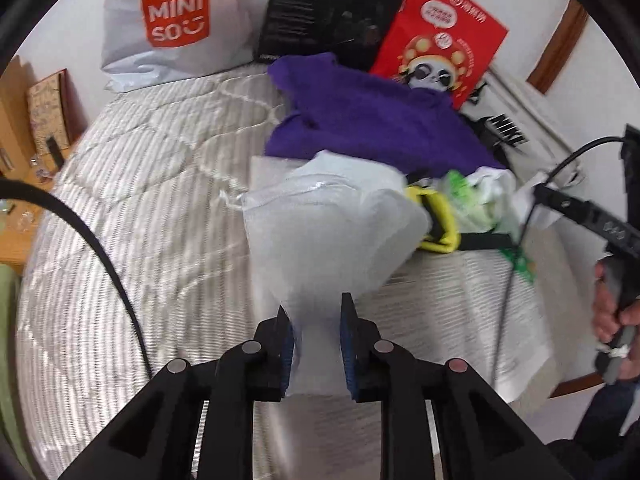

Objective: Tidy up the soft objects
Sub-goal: 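Carry the mesh bag and sponge block toward the purple towel with both grippers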

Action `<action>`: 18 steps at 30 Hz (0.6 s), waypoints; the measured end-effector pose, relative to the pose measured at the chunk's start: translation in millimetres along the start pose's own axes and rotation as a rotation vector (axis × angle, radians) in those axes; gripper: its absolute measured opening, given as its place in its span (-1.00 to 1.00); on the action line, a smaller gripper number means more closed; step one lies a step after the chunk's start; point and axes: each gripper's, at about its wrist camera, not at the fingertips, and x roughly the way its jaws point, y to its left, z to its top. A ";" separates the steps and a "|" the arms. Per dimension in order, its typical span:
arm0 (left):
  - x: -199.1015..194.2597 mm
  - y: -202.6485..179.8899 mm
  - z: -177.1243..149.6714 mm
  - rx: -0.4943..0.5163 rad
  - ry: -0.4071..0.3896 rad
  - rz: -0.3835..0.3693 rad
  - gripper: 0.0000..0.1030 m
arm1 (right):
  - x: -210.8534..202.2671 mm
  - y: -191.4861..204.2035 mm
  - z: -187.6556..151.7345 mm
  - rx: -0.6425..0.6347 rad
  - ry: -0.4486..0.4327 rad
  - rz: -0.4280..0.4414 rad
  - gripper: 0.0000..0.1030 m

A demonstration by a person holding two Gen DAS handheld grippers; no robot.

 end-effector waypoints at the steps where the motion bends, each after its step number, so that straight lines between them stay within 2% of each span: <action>1: 0.6 4.4 -1.0 -0.012 -0.004 0.005 -0.64 | 0.5 0.5 -0.2 -0.001 0.001 -0.001 0.58; 8: -17.2 38.4 -2.4 -0.068 -0.032 0.092 -0.64 | 2.9 7.7 -0.6 -0.011 0.007 0.007 0.59; 11: -23.1 40.4 1.3 -0.065 -0.044 0.073 -0.64 | 5.3 8.8 -1.1 -0.014 0.011 0.006 0.59; 18: -24.3 19.0 24.3 -0.007 -0.070 0.036 -0.64 | 6.9 2.1 5.6 -0.010 0.011 -0.013 0.58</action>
